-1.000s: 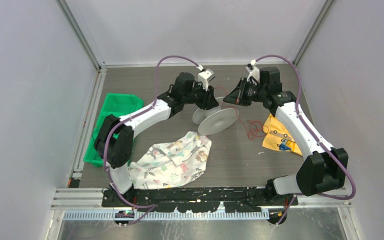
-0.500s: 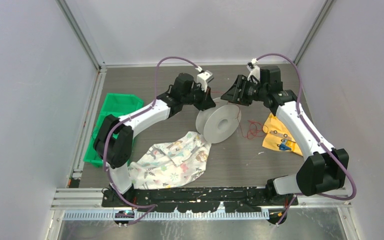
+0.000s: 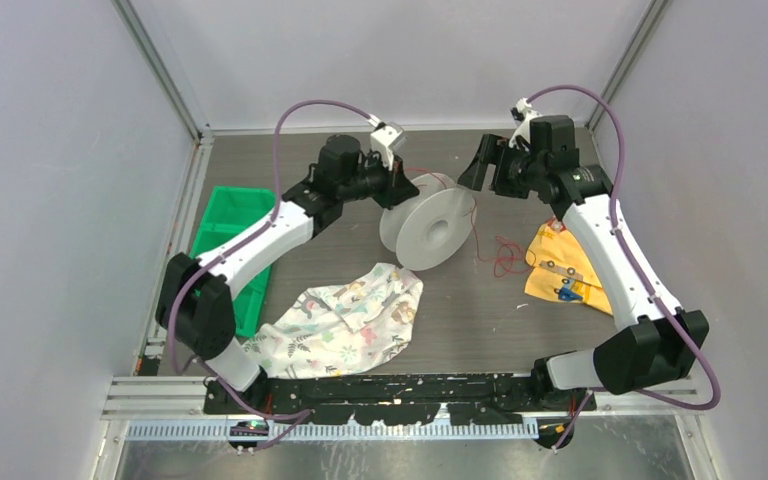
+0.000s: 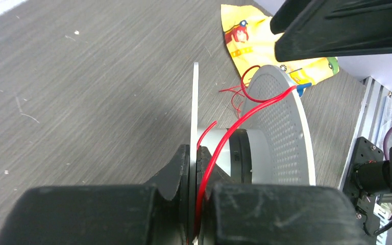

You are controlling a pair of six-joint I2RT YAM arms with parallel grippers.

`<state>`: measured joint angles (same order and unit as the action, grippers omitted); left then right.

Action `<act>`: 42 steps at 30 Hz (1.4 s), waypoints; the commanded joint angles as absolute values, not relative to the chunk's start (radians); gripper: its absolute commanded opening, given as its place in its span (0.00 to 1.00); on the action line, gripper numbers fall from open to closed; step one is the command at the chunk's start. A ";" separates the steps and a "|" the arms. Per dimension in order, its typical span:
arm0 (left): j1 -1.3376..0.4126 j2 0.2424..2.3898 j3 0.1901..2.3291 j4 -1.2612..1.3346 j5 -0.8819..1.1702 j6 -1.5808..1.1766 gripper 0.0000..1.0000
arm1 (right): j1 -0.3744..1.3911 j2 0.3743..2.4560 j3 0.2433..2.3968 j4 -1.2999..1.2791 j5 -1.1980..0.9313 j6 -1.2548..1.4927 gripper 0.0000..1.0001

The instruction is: Wrap the cables

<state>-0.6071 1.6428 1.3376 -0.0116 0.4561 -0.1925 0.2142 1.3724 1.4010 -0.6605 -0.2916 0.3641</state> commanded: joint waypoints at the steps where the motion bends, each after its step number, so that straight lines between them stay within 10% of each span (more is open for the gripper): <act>1: -0.580 1.509 1.322 0.067 0.475 -0.178 0.00 | 0.217 1.314 1.419 -0.691 -0.192 0.297 0.83; 42: -0.362 1.374 1.443 -0.300 0.877 -0.398 0.00 | 0.360 1.081 0.802 -0.100 -0.530 0.186 0.76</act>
<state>-0.4080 1.3376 1.3132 -0.2817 0.6773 -0.2935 0.3424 1.0733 0.8040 -0.1452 -0.5217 0.2745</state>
